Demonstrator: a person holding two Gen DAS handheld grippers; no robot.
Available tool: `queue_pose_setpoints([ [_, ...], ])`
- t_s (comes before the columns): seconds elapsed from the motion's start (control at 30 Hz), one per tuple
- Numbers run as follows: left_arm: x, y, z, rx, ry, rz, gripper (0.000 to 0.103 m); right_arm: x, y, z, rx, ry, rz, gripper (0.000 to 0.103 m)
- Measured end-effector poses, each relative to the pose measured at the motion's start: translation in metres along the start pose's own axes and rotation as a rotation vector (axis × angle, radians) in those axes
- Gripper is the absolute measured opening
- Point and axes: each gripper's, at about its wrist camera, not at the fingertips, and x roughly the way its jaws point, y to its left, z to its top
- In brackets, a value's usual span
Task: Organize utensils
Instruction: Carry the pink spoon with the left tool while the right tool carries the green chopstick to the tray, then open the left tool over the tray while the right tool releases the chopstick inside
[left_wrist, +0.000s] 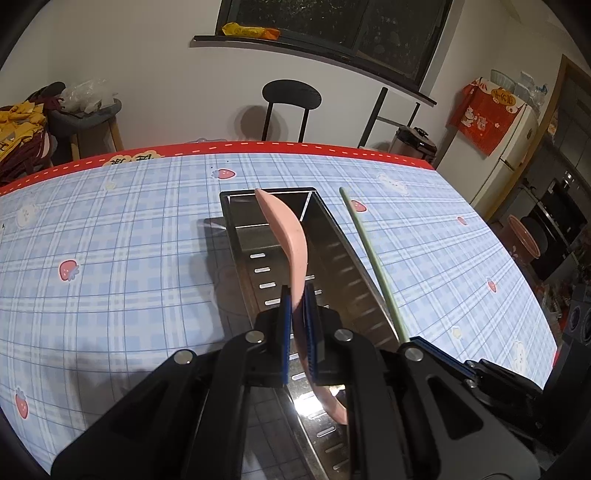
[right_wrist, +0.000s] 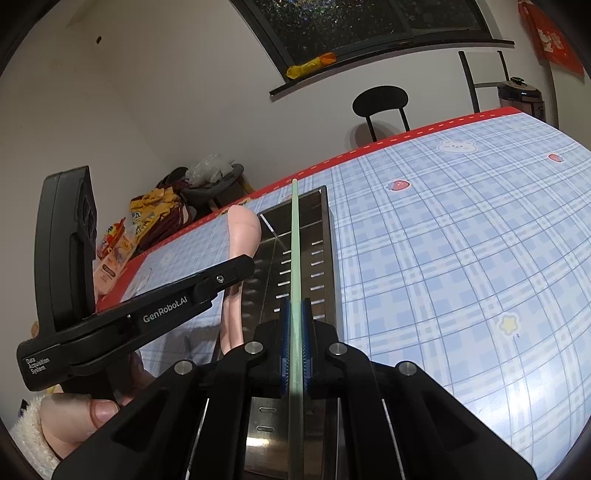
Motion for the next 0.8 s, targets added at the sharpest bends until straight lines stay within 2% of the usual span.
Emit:
queue_pose_setpoints([
  [0.17,-0.001,-0.002,0.001,0.013,-0.007,0.012,0.011,-0.001,0.003,-0.001,-0.013,0.002,-0.018,0.007],
  [0.23,-0.004,-0.003,0.003,0.017,-0.016,0.017,0.019,-0.001,0.004,-0.001,-0.013,-0.003,-0.022,0.007],
  [0.33,-0.012,-0.002,0.006,0.025,-0.032,0.021,0.021,-0.006,0.003,0.0,-0.012,-0.015,-0.028,0.008],
  [0.43,-0.025,0.001,0.008,0.021,-0.053,0.017,0.031,-0.012,0.003,0.002,-0.015,-0.03,-0.042,0.018],
  [0.5,-0.038,0.004,0.007,0.024,-0.073,0.019,0.037,-0.016,0.003,0.002,-0.02,-0.046,-0.047,0.031],
  [0.57,-0.05,0.006,0.005,0.037,-0.091,0.032,0.041,-0.02,0.006,0.002,-0.039,-0.058,-0.052,0.032],
  [0.8,-0.106,0.025,-0.024,0.058,-0.135,0.085,0.042,-0.032,0.024,-0.007,-0.134,-0.074,-0.041,0.032],
])
